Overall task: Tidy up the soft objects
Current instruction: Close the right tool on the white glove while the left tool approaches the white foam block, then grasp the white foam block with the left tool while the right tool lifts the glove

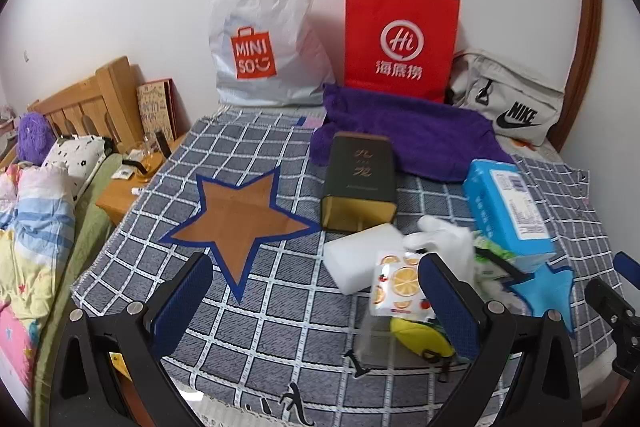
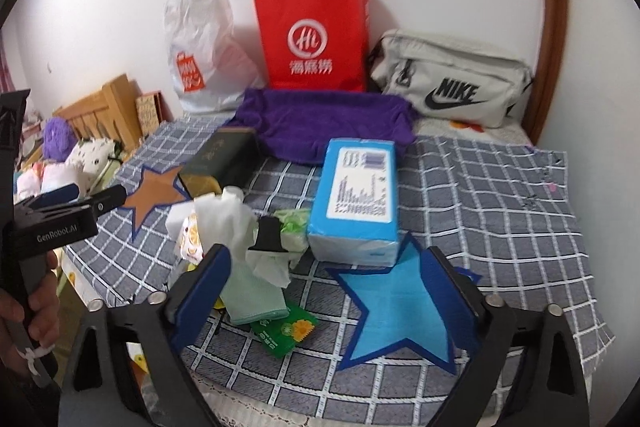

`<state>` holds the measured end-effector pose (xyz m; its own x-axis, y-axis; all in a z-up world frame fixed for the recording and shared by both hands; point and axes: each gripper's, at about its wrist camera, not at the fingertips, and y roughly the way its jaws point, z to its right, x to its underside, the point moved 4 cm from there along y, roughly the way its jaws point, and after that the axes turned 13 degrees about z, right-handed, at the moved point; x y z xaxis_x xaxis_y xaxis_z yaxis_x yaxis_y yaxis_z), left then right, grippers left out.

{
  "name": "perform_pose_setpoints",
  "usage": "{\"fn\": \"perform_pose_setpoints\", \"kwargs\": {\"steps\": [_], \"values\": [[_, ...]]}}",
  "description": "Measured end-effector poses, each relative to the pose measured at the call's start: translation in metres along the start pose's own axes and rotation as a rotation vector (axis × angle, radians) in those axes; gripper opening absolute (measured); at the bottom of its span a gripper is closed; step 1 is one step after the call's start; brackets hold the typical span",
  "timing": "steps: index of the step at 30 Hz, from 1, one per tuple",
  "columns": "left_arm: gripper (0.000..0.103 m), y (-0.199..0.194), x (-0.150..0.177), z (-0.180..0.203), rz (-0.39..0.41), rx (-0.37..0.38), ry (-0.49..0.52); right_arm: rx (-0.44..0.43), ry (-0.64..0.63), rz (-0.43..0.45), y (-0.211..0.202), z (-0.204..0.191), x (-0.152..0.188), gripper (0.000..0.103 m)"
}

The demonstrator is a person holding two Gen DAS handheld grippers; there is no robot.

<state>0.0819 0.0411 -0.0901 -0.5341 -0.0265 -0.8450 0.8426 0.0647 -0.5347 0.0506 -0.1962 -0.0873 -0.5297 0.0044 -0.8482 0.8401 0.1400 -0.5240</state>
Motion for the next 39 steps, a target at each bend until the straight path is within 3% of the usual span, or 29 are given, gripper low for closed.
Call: {"fn": "perform_pose_setpoints", "kwargs": {"steps": [3, 11, 14, 16, 21, 23, 24, 25, 28, 34, 39], "values": [[0.103, 0.015, 0.007, -0.006, -0.027, -0.009, -0.005, -0.045, -0.007, -0.011, 0.013, -0.011, 0.004, 0.09], [0.103, 0.044, 0.021, -0.031, -0.079, -0.042, -0.038, -0.26, -0.088, -0.094, 0.036, -0.065, 0.031, 0.071], [0.103, 0.05, 0.027, -0.033, -0.091, -0.035, -0.04, -0.261, -0.122, -0.123, 0.048, -0.076, 0.041, 0.064], [0.103, 0.055, 0.029, -0.034, -0.1, -0.026, -0.043, -0.255, -0.14, -0.147, 0.059, -0.081, 0.046, 0.052], [0.103, 0.064, 0.034, -0.035, -0.115, -0.008, -0.042, -0.246, -0.157, -0.161, 0.079, -0.087, 0.049, 0.051], [0.103, 0.066, 0.035, -0.035, -0.12, -0.003, -0.042, -0.222, -0.189, -0.133, 0.084, -0.091, 0.048, 0.042], [0.103, 0.068, 0.035, -0.035, -0.121, -0.001, -0.043, -0.219, -0.196, -0.13, 0.086, -0.09, 0.047, 0.023], [0.103, 0.069, 0.036, -0.034, -0.124, 0.001, -0.043, -0.225, -0.186, -0.134, 0.086, -0.087, 0.045, 0.01], [0.103, 0.072, 0.036, -0.034, -0.127, 0.006, -0.043, -0.274, -0.117, -0.116, 0.076, -0.077, 0.037, 0.008], [0.103, 0.072, 0.035, -0.029, -0.124, 0.026, -0.043, -0.331, -0.104, -0.073, 0.042, -0.063, 0.023, 0.008], [0.103, 0.064, 0.033, -0.023, -0.112, 0.064, -0.053, -0.287, -0.059, -0.034, 0.023, -0.038, 0.015, 0.008]]}}
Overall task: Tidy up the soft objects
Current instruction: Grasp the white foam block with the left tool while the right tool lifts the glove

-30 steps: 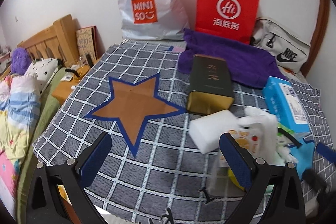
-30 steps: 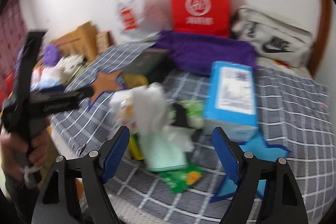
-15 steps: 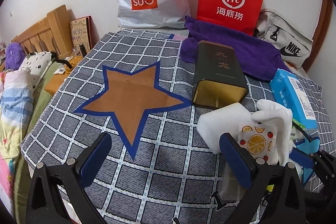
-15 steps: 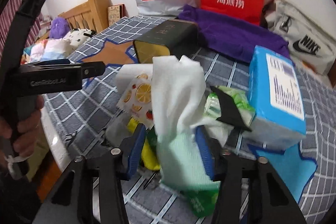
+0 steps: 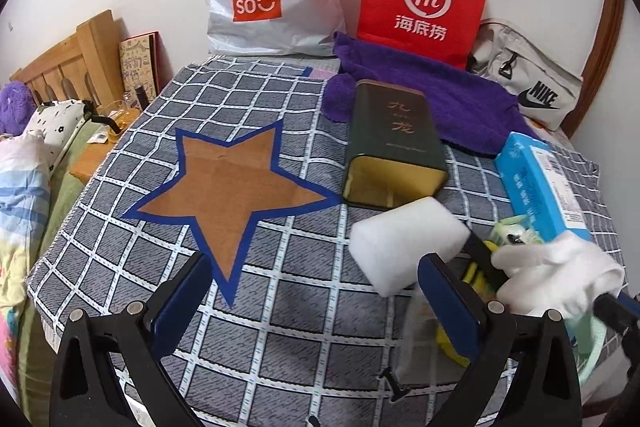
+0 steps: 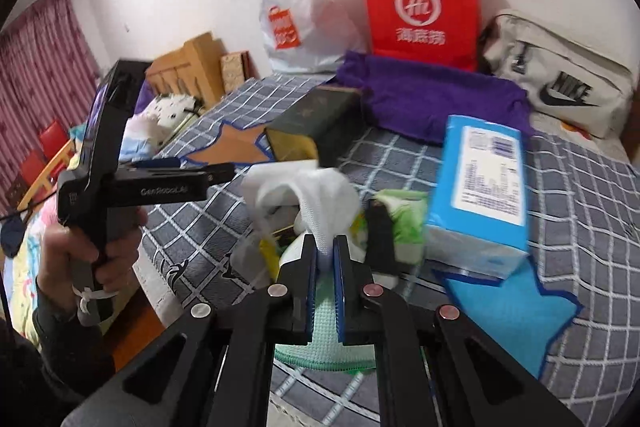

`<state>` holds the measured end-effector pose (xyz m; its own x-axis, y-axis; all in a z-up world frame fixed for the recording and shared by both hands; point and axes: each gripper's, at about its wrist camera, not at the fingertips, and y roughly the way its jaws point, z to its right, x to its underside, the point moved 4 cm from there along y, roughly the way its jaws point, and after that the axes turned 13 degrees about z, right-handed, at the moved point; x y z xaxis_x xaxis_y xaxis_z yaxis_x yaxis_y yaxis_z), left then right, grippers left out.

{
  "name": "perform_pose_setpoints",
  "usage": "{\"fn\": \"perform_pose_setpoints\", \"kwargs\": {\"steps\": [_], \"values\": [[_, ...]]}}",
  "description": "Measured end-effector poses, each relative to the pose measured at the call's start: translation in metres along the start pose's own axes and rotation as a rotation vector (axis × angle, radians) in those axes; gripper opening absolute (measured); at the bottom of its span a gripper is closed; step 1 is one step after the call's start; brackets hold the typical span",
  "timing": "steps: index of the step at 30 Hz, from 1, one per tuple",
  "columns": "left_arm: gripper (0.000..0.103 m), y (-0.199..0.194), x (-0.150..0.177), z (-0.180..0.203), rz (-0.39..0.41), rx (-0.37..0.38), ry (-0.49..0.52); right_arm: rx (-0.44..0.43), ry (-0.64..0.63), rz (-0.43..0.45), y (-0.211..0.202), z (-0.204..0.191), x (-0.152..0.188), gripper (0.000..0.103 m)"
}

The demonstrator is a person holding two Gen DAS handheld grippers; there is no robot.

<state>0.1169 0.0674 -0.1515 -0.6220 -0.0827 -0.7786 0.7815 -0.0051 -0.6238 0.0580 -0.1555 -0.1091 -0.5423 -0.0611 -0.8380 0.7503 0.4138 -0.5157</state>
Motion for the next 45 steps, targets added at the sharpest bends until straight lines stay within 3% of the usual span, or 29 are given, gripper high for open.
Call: {"fn": "perform_pose_setpoints", "kwargs": {"steps": [11, 17, 23, 27, 28, 30, 34, 37, 39, 42, 45], "values": [[0.103, 0.011, 0.013, 0.01, -0.055, -0.001, 0.018, 0.114, 0.05, 0.058, -0.03, 0.039, 0.0, 0.005], [0.102, 0.016, 0.015, 0.018, -0.046, 0.023, 0.036, 0.157, 0.075, 0.066, -0.04, 0.056, 0.005, 0.005], [0.103, 0.031, 0.015, 0.029, -0.052, 0.072, 0.043, 0.136, 0.094, 0.054, -0.041, 0.064, 0.007, 0.005], [0.102, 0.042, 0.016, 0.034, -0.052, 0.088, 0.049, 0.067, 0.075, 0.015, -0.025, 0.049, 0.014, 0.015], [0.102, 0.044, 0.015, 0.035, -0.051, 0.091, 0.053, 0.032, 0.077, 0.007, -0.02, 0.043, 0.015, 0.03], [0.092, 0.048, 0.014, 0.036, -0.05, 0.1, 0.057, -0.021, 0.072, 0.007, -0.015, 0.029, 0.016, 0.048], [0.067, 0.052, 0.017, 0.044, -0.07, 0.193, 0.047, -0.126, 0.0, -0.005, -0.008, -0.006, 0.019, 0.049], [0.066, 0.05, 0.017, 0.05, -0.056, 0.189, 0.083, -0.18, -0.045, -0.016, -0.006, -0.026, 0.023, 0.049], [0.065, 0.048, 0.017, 0.051, -0.05, 0.189, 0.096, -0.168, -0.076, -0.009, -0.004, -0.033, 0.023, 0.05], [0.064, 0.044, 0.017, 0.045, -0.045, 0.202, 0.071, -0.11, -0.113, -0.027, 0.007, -0.036, 0.028, 0.067], [0.064, 0.039, 0.015, 0.038, -0.031, 0.181, 0.067, -0.056, -0.107, -0.096, 0.028, -0.029, 0.04, 0.067]]}}
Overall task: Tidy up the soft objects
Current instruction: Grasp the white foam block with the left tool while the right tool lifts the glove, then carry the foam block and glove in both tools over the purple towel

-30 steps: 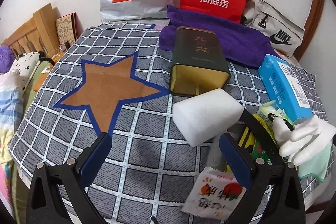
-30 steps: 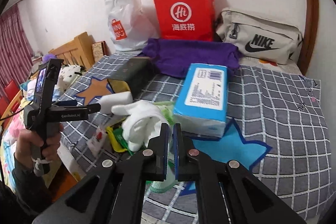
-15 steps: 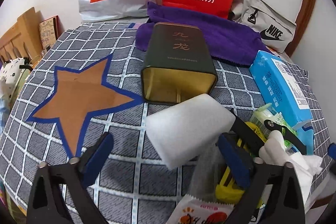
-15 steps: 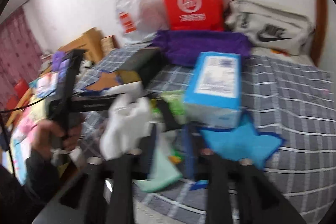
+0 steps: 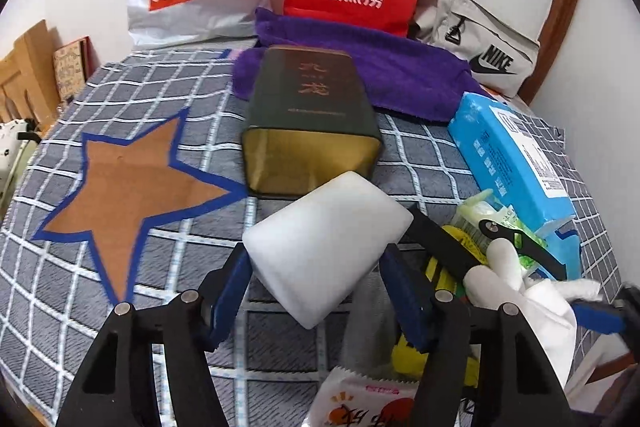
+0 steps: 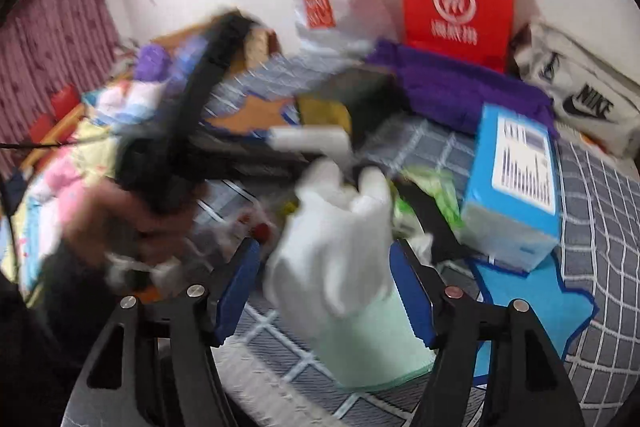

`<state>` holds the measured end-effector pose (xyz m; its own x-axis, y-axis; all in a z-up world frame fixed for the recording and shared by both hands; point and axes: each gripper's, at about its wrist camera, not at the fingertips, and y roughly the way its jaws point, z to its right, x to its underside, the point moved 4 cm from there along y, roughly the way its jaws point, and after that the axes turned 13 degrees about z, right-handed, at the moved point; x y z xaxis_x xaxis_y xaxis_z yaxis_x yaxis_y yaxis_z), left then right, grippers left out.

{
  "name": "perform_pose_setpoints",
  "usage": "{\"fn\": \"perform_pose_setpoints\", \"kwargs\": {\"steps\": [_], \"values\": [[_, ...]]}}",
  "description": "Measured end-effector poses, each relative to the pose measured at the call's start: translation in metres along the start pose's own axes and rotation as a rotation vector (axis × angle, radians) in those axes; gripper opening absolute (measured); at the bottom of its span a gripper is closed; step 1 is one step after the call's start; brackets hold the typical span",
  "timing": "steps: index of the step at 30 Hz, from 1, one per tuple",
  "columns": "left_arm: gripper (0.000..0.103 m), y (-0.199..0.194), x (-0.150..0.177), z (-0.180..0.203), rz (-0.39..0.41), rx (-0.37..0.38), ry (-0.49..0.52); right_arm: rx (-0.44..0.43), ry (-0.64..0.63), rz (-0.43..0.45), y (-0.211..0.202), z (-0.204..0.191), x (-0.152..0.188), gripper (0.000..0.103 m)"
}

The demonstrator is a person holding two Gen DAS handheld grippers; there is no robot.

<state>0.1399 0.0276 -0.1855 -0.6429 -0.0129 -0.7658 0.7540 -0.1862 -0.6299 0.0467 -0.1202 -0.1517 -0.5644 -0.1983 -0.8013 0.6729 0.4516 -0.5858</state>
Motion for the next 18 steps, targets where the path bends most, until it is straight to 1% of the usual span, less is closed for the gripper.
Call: {"fn": "perform_pose_setpoints", "kwargs": {"steps": [2, 3, 4, 5, 6, 10, 11, 16, 17, 18], "values": [[0.064, -0.005, -0.001, -0.005, 0.006, -0.007, -0.01, 0.013, 0.024, -0.029, 0.012, 0.005, 0.007, 0.065], [0.064, -0.006, -0.001, -0.007, 0.007, -0.01, -0.015, 0.015, 0.026, -0.035, 0.015, 0.006, 0.011, 0.053], [0.064, -0.008, -0.001, -0.011, 0.009, -0.015, -0.02, 0.024, 0.025, -0.038, 0.018, 0.007, 0.013, 0.029], [0.064, -0.009, -0.001, -0.013, 0.011, -0.019, -0.024, 0.036, 0.028, -0.039, 0.018, 0.008, 0.014, 0.019], [0.064, -0.01, -0.001, -0.016, 0.011, -0.025, -0.029, 0.032, 0.032, -0.034, 0.017, 0.009, 0.012, 0.016], [0.064, -0.015, -0.001, -0.025, 0.012, -0.049, -0.052, -0.028, 0.054, 0.046, -0.004, 0.003, 0.0, 0.016], [0.064, -0.016, -0.001, -0.026, 0.014, -0.055, -0.054, -0.031, 0.055, 0.064, -0.007, 0.001, -0.003, 0.016], [0.064, -0.026, -0.005, -0.031, 0.032, -0.076, -0.059, -0.041, 0.096, 0.162, -0.035, 0.003, -0.023, 0.016], [0.064, -0.028, -0.006, -0.031, 0.036, -0.081, -0.059, -0.035, 0.093, 0.171, -0.038, 0.004, -0.024, 0.016], [0.064, -0.03, -0.007, -0.032, 0.04, -0.087, -0.059, -0.008, 0.083, 0.187, -0.047, 0.007, -0.027, 0.016]]}}
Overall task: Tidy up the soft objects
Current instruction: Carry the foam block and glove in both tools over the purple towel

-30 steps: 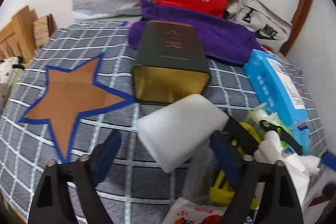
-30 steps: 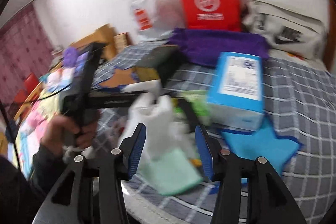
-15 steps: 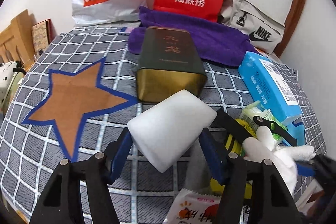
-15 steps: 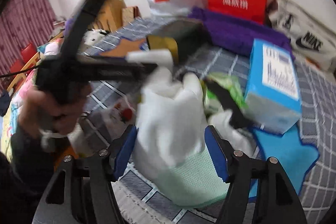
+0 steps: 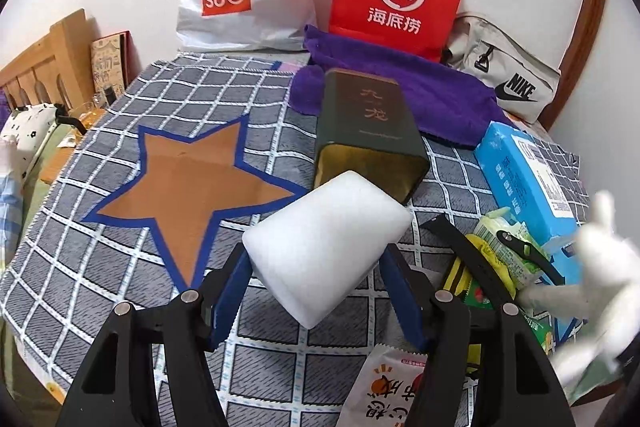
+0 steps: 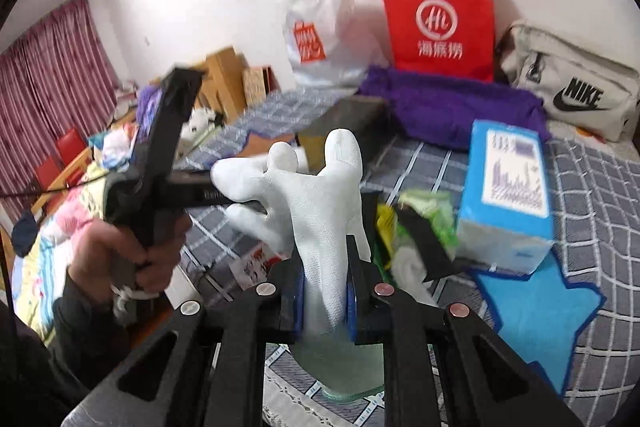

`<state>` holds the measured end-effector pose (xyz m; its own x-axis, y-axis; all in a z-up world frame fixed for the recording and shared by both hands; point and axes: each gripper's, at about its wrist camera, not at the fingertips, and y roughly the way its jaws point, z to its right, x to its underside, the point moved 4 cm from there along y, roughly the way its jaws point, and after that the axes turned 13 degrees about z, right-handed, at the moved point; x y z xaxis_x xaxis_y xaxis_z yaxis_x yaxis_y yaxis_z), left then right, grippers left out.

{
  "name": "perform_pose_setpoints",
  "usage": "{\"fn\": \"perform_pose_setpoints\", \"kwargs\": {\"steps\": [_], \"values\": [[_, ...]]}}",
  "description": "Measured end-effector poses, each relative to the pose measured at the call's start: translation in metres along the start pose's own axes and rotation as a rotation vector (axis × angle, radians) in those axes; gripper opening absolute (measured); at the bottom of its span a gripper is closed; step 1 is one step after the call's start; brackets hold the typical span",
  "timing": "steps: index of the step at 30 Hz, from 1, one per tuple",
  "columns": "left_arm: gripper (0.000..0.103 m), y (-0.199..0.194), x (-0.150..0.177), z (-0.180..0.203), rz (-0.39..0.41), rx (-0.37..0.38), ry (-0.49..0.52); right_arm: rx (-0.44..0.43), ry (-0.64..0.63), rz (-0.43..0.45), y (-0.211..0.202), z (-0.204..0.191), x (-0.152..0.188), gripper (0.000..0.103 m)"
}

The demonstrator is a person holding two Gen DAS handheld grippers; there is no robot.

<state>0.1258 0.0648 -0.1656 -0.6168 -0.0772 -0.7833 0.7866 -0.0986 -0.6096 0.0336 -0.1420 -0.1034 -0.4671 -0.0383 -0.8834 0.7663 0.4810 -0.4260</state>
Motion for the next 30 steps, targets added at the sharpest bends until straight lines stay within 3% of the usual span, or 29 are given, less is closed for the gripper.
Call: {"fn": "perform_pose_setpoints", "kwargs": {"steps": [5, 7, 10, 14, 18, 30], "values": [[0.064, -0.009, -0.006, -0.006, 0.015, -0.019, -0.016, 0.156, 0.033, 0.009, -0.024, 0.04, -0.007, 0.016], [0.064, -0.012, -0.008, -0.009, 0.021, -0.026, -0.031, 0.256, 0.045, -0.039, -0.028, 0.065, 0.002, 0.016], [0.064, -0.014, -0.011, -0.01, 0.028, -0.033, -0.036, 0.335, 0.073, -0.104, -0.024, 0.094, 0.023, 0.016], [0.064, -0.016, -0.015, -0.008, 0.029, -0.039, -0.033, 0.306, 0.162, -0.149, -0.014, 0.115, 0.05, 0.016], [0.064, -0.019, -0.023, -0.006, 0.037, -0.042, -0.036, 0.249, 0.239, -0.145, -0.008, 0.124, 0.057, 0.016], [0.064, -0.016, -0.054, 0.008, 0.049, -0.042, -0.001, 0.213, 0.194, -0.078, -0.021, 0.117, 0.01, 0.016]]}}
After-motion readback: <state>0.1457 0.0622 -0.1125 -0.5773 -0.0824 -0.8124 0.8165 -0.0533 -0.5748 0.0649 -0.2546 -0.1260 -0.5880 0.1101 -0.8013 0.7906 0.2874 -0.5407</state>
